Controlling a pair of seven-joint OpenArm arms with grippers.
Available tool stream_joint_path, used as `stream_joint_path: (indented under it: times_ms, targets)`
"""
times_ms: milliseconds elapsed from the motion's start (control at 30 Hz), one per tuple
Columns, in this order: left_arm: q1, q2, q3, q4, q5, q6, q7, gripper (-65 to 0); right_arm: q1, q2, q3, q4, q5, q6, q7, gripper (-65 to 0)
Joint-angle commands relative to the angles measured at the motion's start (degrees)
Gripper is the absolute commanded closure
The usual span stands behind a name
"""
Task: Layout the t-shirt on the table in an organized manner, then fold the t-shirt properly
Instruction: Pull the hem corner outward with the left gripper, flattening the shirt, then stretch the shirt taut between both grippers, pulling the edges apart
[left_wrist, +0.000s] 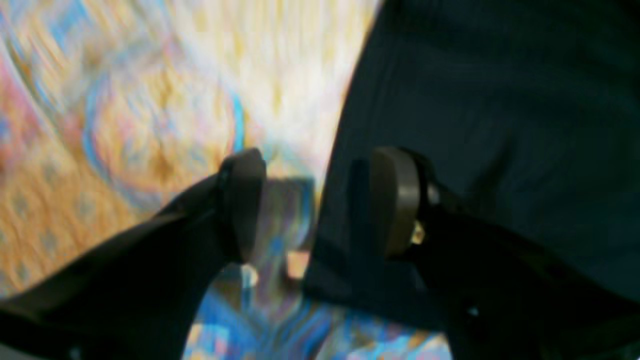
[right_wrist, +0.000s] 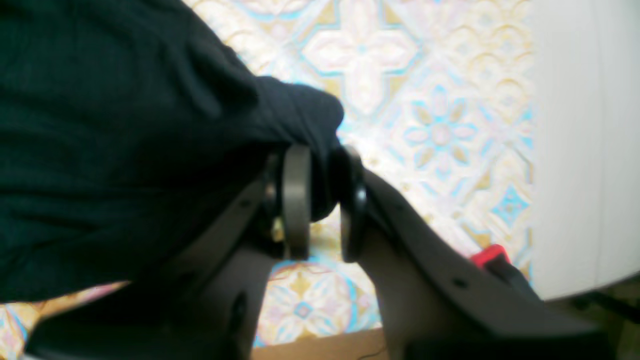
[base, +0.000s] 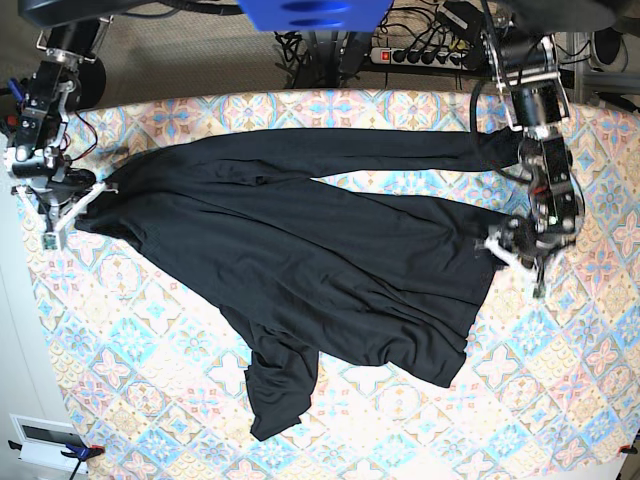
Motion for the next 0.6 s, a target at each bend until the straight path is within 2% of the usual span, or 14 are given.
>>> stream_joint_path:
  times_ms: [0, 100, 300, 367, 500, 567]
  targets:
    - [-1.0, -1.1, -0.2, 1.1, -1.6, 0.1, -1.5, -32.2, 0.6, 1.3, 0.0, 1.1, 0.0, 0.1, 1.0, -9.1]
    - [-0.6, -1.2, -0.2, -0.5, -4.9, 0.1, -1.4, -32.3, 0.7, 0.5, -0.8, 1.2, 0.0, 0.1, 1.0, -9.1]
    - [-0.9, -1.2, -0.2, -4.8, -5.6, 0.1, -1.5, -31.4, 0.7, -0.4, -0.6, 1.2, -0.1, 0.1, 1.0, -9.1]
    - [-0.8, -1.1, -0.2, -4.7, -6.3, 0.1, -1.5, -26.6, 0.6, -0.4, -0.6, 1.2, -0.1, 0.1, 1.0, -9.1]
    - [-0.7, -1.4, -0.2, -4.6, -11.2, 0.1, -1.3, -12.8, 0.6, -0.4, -0.6, 1.2, -0.1, 0.1, 1.0, -9.1]
    - [-0.8, -1.4, -0.5, -4.5, -13.3, 0.1, -1.3, -9.5, 0.7, -0.4, -0.6, 1.2, -0.1, 0.1, 1.0, -9.1]
